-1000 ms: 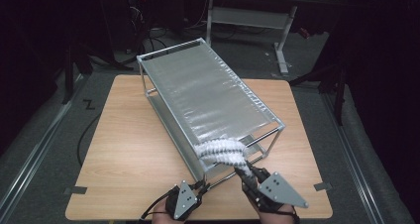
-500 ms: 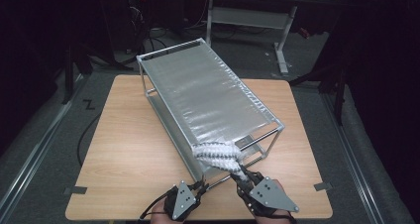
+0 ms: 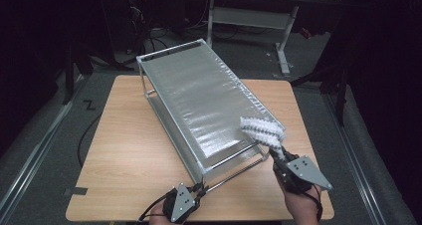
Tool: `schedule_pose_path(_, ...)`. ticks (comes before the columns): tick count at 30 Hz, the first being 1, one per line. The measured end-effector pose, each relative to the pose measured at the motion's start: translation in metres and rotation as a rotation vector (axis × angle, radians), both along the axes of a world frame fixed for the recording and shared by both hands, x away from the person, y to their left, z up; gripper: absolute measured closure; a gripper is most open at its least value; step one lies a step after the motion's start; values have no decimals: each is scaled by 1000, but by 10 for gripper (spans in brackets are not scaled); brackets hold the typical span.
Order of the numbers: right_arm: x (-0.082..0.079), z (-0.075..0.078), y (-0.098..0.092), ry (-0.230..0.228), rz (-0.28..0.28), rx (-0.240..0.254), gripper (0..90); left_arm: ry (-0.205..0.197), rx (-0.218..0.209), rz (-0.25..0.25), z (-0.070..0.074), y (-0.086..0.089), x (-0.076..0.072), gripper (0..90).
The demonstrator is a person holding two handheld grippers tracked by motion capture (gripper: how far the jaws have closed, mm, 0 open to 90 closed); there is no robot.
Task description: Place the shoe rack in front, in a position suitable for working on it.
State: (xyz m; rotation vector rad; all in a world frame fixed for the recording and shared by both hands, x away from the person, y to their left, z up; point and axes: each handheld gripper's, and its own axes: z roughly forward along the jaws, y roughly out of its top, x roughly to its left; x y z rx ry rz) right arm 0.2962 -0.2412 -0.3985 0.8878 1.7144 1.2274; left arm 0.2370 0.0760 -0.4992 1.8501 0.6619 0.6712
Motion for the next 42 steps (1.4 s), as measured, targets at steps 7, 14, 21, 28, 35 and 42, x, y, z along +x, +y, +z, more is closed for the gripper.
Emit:
schedule_pose_path(7, 10, -2, -14, 24, -40, 24, 767, -4, 3, -3, 0, 0, 0, 790)
schedule_pose_path(14, -3, -1, 9, 25, 50, 5, 767, -6, 3, -4, 0, 0, 0, 790)
schedule_pose_path(21, -23, 1, 36, 27, 171, -15, 767, -8, -2, -7, -1, 0, 0, 790)
schedule_pose_path(28, -48, 0, 68, 20, 303, -48, 766, -9, 0, -8, -1, 0, 0, 789)
schedule_pose_path(35, -66, 0, 90, 14, 392, -66, 765, -13, 4, -9, -1, 0, 0, 789)
schedule_pose_path(42, -63, 1, 86, 8, 365, -68, 765, -13, 3, -11, -1, 0, 0, 789)
